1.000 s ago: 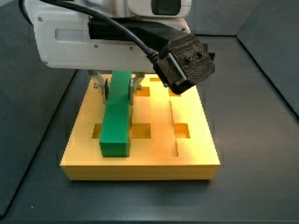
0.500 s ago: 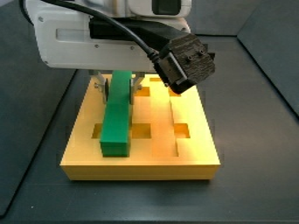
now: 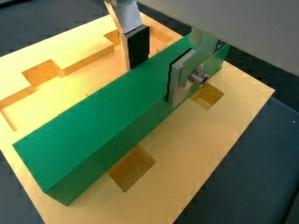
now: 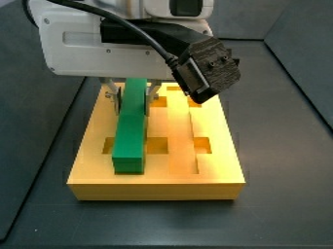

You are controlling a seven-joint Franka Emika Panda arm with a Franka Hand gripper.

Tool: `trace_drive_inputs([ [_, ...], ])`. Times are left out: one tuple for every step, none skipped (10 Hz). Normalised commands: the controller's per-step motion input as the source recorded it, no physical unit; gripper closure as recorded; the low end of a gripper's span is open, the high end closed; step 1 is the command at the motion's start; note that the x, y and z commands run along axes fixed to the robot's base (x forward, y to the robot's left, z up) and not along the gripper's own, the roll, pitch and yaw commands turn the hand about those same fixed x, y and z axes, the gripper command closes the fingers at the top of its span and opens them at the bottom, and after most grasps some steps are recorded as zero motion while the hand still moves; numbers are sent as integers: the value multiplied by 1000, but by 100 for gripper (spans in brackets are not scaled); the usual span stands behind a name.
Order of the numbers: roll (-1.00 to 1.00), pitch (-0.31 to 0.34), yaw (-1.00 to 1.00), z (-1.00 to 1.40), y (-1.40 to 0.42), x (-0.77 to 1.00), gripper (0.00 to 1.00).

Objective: Pick up the green object. Move up. Move to above the board. Insert the green object.
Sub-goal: Insert the green object.

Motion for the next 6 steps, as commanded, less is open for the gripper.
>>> trace_drive_inputs([
  [-34, 0, -11, -486, 0, 243, 100],
  [-26, 0, 0, -434, 0, 197, 100],
  [0, 0, 0, -403, 0, 69, 100],
  [0, 0, 0, -403, 6, 0, 100],
  [0, 0, 0, -231, 0, -23, 100],
  [0, 0, 0, 0, 0, 0, 100],
])
